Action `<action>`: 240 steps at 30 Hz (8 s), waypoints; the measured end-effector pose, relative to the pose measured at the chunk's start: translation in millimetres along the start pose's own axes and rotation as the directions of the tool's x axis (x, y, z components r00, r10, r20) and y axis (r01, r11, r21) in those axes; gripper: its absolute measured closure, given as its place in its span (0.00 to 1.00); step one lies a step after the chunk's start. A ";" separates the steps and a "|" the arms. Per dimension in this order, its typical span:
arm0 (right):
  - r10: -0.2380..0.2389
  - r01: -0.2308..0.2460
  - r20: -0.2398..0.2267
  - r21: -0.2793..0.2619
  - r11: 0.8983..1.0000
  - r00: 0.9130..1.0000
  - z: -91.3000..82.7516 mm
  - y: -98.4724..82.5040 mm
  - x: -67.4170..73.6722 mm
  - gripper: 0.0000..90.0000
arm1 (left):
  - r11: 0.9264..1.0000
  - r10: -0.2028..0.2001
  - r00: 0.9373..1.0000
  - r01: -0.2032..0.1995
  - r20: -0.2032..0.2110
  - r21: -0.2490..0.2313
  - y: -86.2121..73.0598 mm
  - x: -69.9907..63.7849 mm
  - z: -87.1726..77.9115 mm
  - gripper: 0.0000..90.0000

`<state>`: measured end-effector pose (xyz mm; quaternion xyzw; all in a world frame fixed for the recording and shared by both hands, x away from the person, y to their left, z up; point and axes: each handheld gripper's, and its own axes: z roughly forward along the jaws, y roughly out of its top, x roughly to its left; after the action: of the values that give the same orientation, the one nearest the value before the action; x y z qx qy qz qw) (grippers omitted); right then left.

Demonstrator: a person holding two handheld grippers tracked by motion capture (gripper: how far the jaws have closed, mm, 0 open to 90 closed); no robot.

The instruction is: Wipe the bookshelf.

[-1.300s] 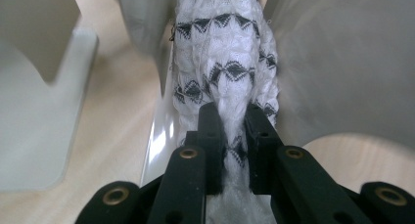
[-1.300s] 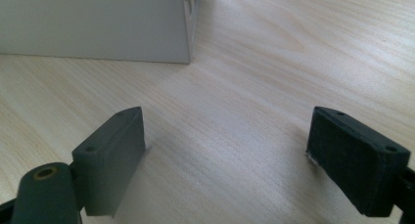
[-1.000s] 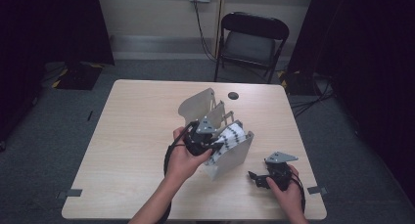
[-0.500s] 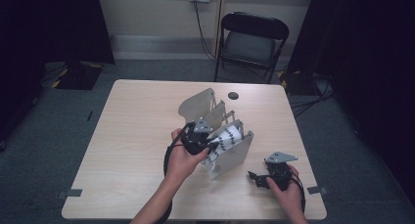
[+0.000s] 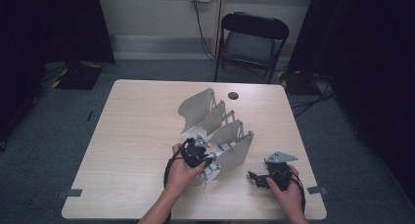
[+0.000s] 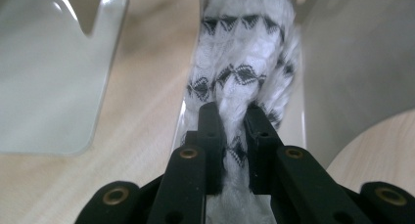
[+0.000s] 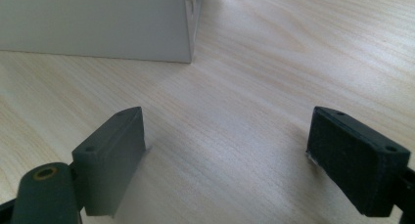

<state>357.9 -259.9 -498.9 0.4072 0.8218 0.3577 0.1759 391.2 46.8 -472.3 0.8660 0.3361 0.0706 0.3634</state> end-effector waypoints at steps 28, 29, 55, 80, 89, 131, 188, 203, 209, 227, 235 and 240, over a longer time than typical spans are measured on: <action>0.001 -0.001 0.001 0.000 1.000 1.000 0.0 0.0 0.1 0.15 | 0.971 0.119 0.992 -0.106 0.051 -0.213 91.5 -35.9 -73.1 0.90; 0.001 -0.001 0.002 -0.001 1.000 1.000 0.1 0.0 0.1 0.15 | 0.973 0.115 0.992 -0.101 0.054 -0.208 89.3 -35.2 -70.1 0.90; 0.000 0.000 0.001 -0.002 1.000 1.000 0.2 0.1 0.0 0.15 | 0.993 0.064 0.993 -0.054 0.097 -0.108 47.0 -22.8 -22.8 0.90; 0.000 0.000 0.001 -0.002 1.000 1.000 0.2 0.1 0.0 0.15 | 0.998 0.008 0.995 -0.002 0.104 -0.059 19.1 -14.7 -10.0 0.90; 0.000 0.000 0.001 -0.002 1.000 1.000 0.2 0.1 0.0 0.15 | 0.982 0.083 0.994 -0.069 0.076 -0.179 69.0 -23.7 -61.3 0.90; 0.000 0.000 0.001 -0.002 1.000 1.000 0.2 0.0 0.0 0.15 | 0.998 -0.056 0.993 0.055 0.107 0.018 15.9 -15.4 -8.5 0.89; 0.001 -0.001 0.002 -0.002 1.000 1.000 0.3 0.1 0.1 0.15 | 0.989 0.022 0.993 -0.005 0.114 -0.145 97.0 -36.2 -87.0 0.90; 0.000 0.000 0.001 -0.002 1.000 1.000 0.2 0.1 0.0 0.15 | 0.997 0.003 0.989 0.008 0.145 -0.075 66.4 -32.8 -50.1 0.90; 0.000 0.000 0.001 -0.002 1.000 1.000 0.3 0.1 0.0 0.15 | 0.997 -0.016 0.986 0.029 0.166 -0.073 52.8 -29.6 -38.6 0.90; 0.000 0.000 0.001 -0.002 1.000 1.000 0.2 0.1 0.0 0.15 | 0.998 -0.043 0.985 0.049 0.169 -0.033 20.9 -23.8 -3.2 0.90; 0.000 0.000 0.001 -0.002 1.000 1.000 0.3 0.1 0.0 0.15 | 0.999 -0.046 0.987 0.046 0.152 0.004 9.4 -24.1 7.0 0.90; 0.000 0.000 0.001 -0.002 1.000 1.000 0.2 0.1 0.0 0.15 | 0.999 -0.044 0.988 0.043 0.146 0.016 3.2 -23.5 9.0 0.90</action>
<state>358.1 -259.8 -499.1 0.4071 0.8214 0.3583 0.1766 378.2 25.0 -473.9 0.8637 0.3278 -0.0033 0.3829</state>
